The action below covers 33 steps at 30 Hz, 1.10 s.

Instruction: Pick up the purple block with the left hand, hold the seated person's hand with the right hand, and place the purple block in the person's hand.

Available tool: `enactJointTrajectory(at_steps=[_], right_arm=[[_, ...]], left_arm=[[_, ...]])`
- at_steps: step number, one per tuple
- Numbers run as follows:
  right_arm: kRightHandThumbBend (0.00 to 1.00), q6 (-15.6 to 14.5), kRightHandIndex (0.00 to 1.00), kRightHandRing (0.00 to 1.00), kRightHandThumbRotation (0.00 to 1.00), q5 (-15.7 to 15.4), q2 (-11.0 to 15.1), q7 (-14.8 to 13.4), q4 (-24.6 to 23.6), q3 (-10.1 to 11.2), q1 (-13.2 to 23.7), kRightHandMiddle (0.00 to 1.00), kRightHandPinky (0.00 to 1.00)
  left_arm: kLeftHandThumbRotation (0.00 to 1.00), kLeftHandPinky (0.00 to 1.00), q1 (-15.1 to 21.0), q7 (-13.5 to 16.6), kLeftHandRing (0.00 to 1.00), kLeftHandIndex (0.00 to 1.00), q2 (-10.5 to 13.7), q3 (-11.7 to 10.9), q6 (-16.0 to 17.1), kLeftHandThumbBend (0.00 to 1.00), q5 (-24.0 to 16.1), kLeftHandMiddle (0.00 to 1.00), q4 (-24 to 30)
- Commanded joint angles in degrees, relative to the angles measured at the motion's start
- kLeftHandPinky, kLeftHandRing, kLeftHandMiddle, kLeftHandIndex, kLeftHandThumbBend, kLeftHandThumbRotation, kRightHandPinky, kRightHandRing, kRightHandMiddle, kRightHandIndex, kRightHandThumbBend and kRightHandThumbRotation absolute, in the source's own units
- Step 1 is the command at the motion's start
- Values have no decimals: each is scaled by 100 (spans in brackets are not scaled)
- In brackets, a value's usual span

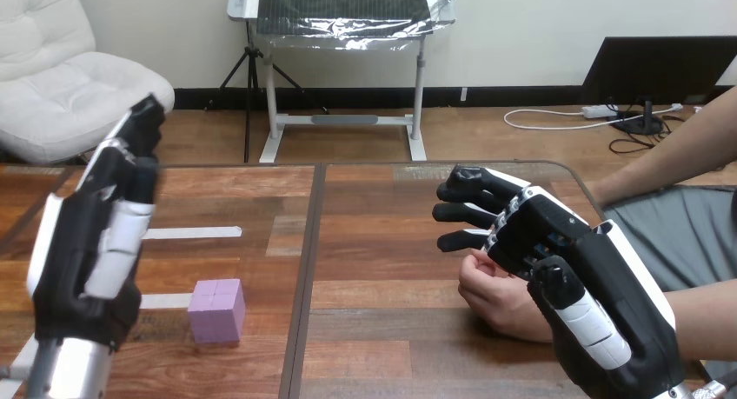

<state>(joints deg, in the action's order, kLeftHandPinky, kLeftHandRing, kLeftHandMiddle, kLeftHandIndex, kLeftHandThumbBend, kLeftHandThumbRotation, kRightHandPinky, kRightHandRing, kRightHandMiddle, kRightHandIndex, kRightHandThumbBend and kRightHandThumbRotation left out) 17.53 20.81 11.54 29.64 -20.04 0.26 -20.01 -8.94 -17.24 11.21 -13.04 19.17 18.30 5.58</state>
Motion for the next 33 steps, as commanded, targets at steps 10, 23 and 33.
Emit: enactJointTrajectory(at_steps=[10,23,33], right_arm=[[79,138,79,78,72,138,0,49,-30,79,385,81,69],[78,53,79,79,68,279,27,161,1,87,428,81,70],[76,-18,79,79,64,341,38,213,-26,91,439,81,70]], left_arm=[[58,98,905,407,95,90,909,44,692,56,-2083,93,-840],[47,100,1031,1029,90,88,1309,359,91,69,-3925,89,-736],[46,96,1248,1447,84,86,1546,667,-149,70,-4930,86,-1044]])
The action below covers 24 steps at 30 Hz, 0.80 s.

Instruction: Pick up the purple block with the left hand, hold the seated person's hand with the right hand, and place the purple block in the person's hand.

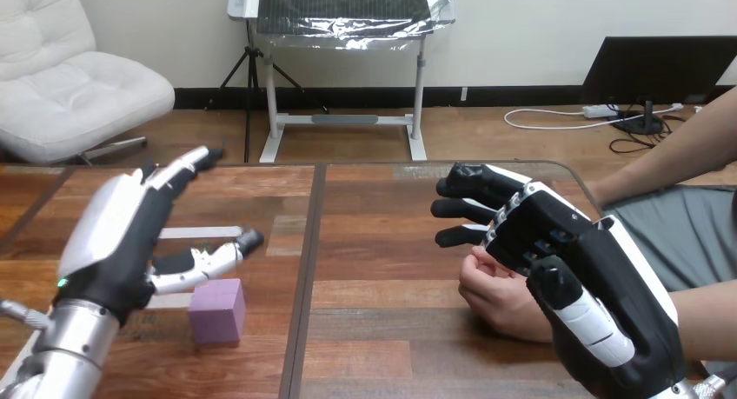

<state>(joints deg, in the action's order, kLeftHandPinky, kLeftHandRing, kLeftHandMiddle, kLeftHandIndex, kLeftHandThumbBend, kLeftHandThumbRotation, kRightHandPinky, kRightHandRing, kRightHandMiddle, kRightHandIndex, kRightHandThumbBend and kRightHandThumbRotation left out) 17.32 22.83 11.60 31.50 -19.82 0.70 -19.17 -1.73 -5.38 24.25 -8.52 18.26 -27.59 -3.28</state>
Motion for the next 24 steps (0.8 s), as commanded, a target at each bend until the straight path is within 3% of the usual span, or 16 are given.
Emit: enactJointTrajectory(at_steps=[1,17,24], right_arm=[[76,16,79,79,64,135,33,37,-41,48,360,81,70],[74,34,79,80,61,181,8,104,-21,62,377,81,71],[74,50,79,80,60,166,7,104,-35,62,369,81,71]], left_arm=[[46,96,546,286,84,86,256,238,-76,70,-396,86,-195],[38,92,899,716,81,84,399,569,-190,73,-833,84,-843],[40,93,1083,830,81,85,519,775,-204,73,-989,84,-1215]])
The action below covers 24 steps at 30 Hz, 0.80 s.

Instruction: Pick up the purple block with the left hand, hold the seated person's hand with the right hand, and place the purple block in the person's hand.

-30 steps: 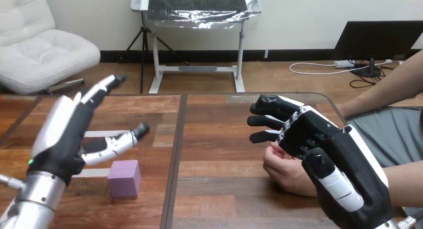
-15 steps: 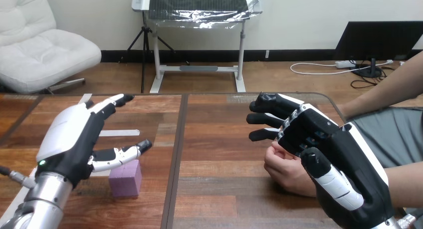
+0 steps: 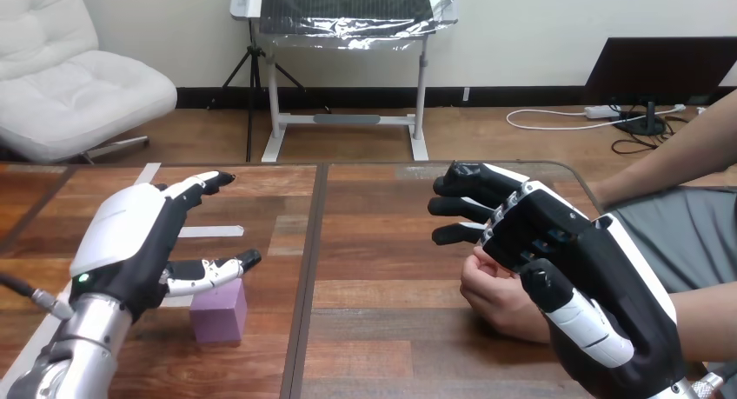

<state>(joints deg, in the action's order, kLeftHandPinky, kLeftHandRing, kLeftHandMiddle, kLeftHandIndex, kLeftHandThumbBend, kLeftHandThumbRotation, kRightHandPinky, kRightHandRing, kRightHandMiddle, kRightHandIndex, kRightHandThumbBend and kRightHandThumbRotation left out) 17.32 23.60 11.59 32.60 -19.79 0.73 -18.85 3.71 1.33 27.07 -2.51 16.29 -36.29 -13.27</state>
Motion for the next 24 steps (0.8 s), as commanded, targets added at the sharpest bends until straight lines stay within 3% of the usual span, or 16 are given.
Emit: enactJointTrajectory(at_steps=[1,9,24], right_arm=[[74,56,79,80,60,96,9,0,-38,62,335,81,72],[74,136,79,79,60,43,-11,-9,-29,64,335,81,71],[74,20,79,80,59,86,4,-61,-134,56,261,81,71]], left_arm=[[41,93,569,158,81,85,242,204,-16,73,-133,84,-282],[44,92,707,215,81,86,311,401,-45,73,-203,84,-604],[42,92,853,158,83,87,376,644,-97,72,-183,85,-1007]])
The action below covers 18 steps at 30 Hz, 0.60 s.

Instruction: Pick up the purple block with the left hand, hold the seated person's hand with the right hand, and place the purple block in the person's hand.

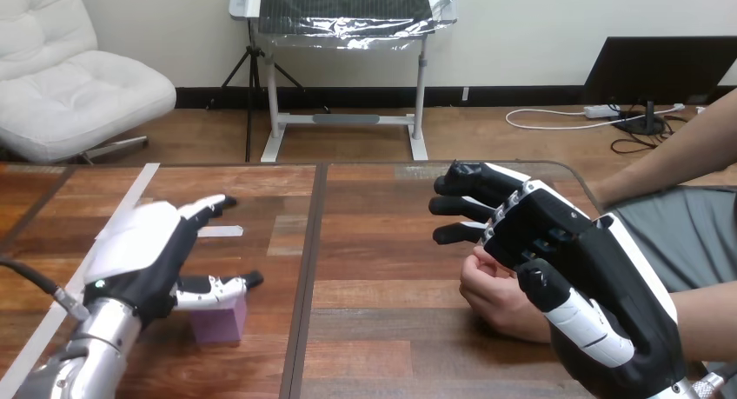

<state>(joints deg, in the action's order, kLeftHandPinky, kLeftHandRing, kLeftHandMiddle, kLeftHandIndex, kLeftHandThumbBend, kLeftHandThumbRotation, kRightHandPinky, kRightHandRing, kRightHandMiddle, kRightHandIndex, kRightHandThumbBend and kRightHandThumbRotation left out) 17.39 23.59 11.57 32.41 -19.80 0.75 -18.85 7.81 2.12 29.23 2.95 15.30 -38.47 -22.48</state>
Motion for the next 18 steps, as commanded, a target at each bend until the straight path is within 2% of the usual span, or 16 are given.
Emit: enactJointTrajectory(at_steps=[1,18], right_arm=[[74,10,79,80,59,87,8,-43,-139,55,254,82,71],[74,86,79,80,59,66,-24,-40,-95,56,259,82,71]], left_arm=[[42,92,460,78,83,87,165,120,8,72,30,85,-133],[47,92,585,-62,83,87,207,311,9,74,82,84,-433]])
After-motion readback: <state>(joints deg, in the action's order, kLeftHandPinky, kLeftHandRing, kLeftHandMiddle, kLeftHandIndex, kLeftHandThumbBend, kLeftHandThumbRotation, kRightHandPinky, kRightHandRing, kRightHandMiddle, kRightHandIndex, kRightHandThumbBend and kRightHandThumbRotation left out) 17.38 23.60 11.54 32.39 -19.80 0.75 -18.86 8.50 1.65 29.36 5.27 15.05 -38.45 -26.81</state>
